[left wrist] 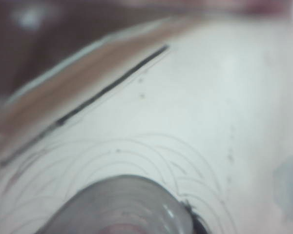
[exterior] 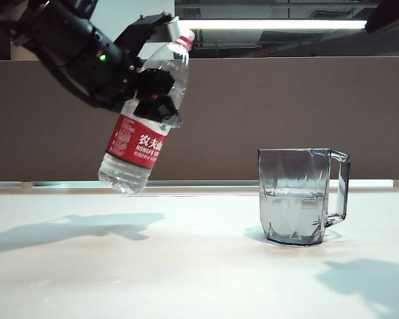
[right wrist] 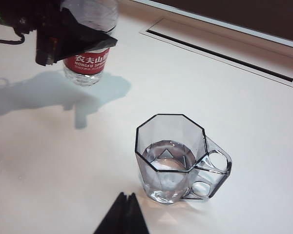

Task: Pick up the mineral water bottle with the left hand on the table and pour water into the mug until it's half full.

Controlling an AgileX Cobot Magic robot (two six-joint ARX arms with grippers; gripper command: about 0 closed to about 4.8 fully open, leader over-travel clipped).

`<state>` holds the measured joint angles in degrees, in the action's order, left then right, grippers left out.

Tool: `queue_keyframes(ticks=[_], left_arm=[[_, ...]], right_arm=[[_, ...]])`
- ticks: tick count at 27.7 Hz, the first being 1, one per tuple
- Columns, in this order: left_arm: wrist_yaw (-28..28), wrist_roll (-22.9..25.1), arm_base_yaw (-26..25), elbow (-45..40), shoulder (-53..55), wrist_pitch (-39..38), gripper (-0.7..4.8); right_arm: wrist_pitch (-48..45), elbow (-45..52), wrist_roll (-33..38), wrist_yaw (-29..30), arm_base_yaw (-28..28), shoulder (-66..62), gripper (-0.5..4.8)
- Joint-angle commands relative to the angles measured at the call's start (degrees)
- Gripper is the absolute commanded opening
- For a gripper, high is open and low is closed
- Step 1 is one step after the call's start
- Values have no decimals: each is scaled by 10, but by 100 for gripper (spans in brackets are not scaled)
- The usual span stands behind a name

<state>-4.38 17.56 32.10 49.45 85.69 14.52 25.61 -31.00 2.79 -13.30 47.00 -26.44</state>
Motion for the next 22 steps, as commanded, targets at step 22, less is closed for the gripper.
queue_keyframes(ticks=[22], left_arm=[[52,-188,-10,-193,-13,265,241]], right_arm=[[-9,-3,2,2,0,2,-2]])
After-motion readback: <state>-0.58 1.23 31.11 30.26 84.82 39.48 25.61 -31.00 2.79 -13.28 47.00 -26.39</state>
